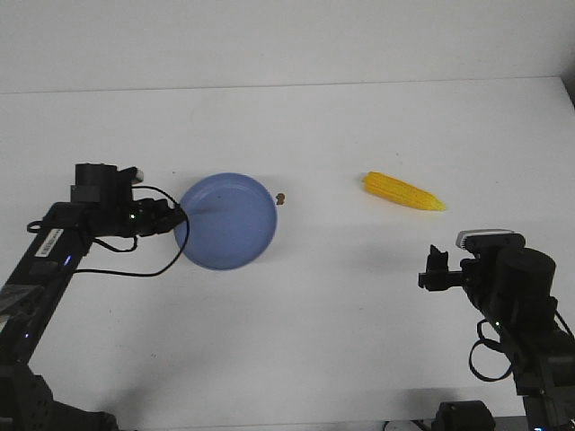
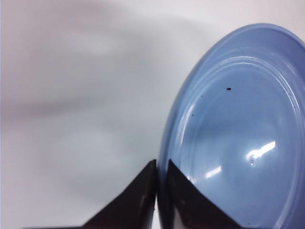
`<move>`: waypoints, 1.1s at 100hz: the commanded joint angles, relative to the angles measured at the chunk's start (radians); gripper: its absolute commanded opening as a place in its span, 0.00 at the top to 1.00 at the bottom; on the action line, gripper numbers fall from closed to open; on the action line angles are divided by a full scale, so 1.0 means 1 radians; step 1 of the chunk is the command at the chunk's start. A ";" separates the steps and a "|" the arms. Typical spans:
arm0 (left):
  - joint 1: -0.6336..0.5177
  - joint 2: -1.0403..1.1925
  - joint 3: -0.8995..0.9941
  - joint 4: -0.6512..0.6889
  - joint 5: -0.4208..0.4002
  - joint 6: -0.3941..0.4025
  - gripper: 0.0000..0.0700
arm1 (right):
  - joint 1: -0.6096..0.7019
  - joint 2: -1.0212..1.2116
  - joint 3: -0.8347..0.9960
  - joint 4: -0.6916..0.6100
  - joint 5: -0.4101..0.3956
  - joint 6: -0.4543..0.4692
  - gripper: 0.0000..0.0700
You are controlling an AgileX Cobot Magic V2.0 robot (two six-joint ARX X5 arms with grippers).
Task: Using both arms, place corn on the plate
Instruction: 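Slide the blue plate with the left gripper toward the table center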
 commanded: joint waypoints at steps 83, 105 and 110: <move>-0.345 0.010 -0.237 0.258 -0.097 -0.121 0.99 | 0.002 0.003 0.018 0.009 0.000 -0.002 0.29; -0.360 0.033 -0.238 0.259 -0.107 -0.116 0.99 | 0.002 0.003 0.018 0.009 0.000 -0.002 0.29; -0.360 0.039 -0.238 0.260 -0.107 -0.116 0.99 | 0.002 0.003 0.018 0.009 0.000 -0.001 0.29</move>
